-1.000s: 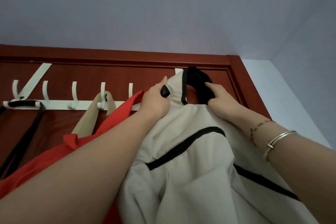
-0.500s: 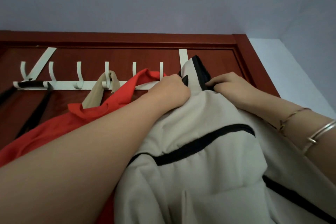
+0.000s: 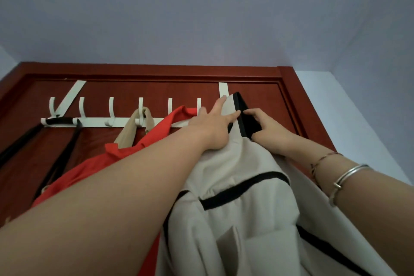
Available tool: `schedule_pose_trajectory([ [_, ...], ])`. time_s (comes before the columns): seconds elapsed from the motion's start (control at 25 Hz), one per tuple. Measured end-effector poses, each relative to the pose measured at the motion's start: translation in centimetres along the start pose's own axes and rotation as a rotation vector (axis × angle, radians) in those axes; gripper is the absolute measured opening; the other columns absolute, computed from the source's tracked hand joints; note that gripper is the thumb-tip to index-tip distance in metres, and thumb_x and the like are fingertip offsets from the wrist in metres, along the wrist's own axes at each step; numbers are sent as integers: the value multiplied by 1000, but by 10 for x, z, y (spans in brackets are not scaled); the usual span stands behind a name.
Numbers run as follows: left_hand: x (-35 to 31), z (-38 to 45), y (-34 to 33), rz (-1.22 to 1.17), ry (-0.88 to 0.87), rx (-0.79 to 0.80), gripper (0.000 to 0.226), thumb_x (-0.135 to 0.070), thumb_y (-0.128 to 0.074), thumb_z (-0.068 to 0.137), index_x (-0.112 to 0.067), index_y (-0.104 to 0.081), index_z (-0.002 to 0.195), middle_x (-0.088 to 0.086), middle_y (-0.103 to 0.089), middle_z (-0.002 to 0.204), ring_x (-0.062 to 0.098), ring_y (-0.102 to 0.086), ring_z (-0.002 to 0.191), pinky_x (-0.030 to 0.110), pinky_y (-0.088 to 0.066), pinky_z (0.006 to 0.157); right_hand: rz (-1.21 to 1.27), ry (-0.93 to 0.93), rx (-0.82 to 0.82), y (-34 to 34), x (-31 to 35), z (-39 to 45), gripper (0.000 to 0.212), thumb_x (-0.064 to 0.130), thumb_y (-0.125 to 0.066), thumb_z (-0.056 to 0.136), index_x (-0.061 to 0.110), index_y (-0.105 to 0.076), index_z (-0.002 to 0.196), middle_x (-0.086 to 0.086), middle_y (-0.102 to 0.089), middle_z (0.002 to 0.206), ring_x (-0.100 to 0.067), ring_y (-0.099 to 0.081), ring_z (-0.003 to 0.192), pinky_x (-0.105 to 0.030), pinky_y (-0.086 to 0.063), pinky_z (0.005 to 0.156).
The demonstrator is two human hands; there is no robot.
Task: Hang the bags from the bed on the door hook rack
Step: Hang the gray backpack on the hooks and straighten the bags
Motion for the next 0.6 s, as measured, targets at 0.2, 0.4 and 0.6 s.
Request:
schedule_pose_trajectory([
  [0.2, 1, 19, 8, 346, -137, -47, 58, -33, -40, 89, -33, -26, 145, -6, -6, 161, 28, -21, 140, 52, -28, 105, -126, -12, 6, -1, 2, 26, 70, -2, -51, 80, 14, -30, 145, -14, -44, 141, -30, -46, 126, -33, -43, 98],
  [0.4, 35, 40, 8, 562, 36, -112, 61, -29, -30, 92, -25, -15, 150, -6, -1, 162, 25, -5, 149, 49, -18, 112, -477, 52, -70, -3, 5, 48, 71, 12, -44, 82, 31, -21, 147, -5, -34, 134, -30, -34, 120, -41, -41, 92],
  [0.6, 30, 46, 6, 353, -60, -68, 62, -21, -39, 83, -20, -33, 145, -3, -16, 161, 21, -7, 149, 44, -9, 114, -337, -90, 5, -6, 17, 70, 46, 15, -46, 84, 9, -50, 129, -15, -54, 123, -31, -55, 104, -32, -46, 79],
])
Point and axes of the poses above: each hand's wrist, its own z-axis towards the middle knuckle, its own y-axis out of the back of the hand, x = y × z, the point moved 1 cm from there along z, towards the middle knuckle
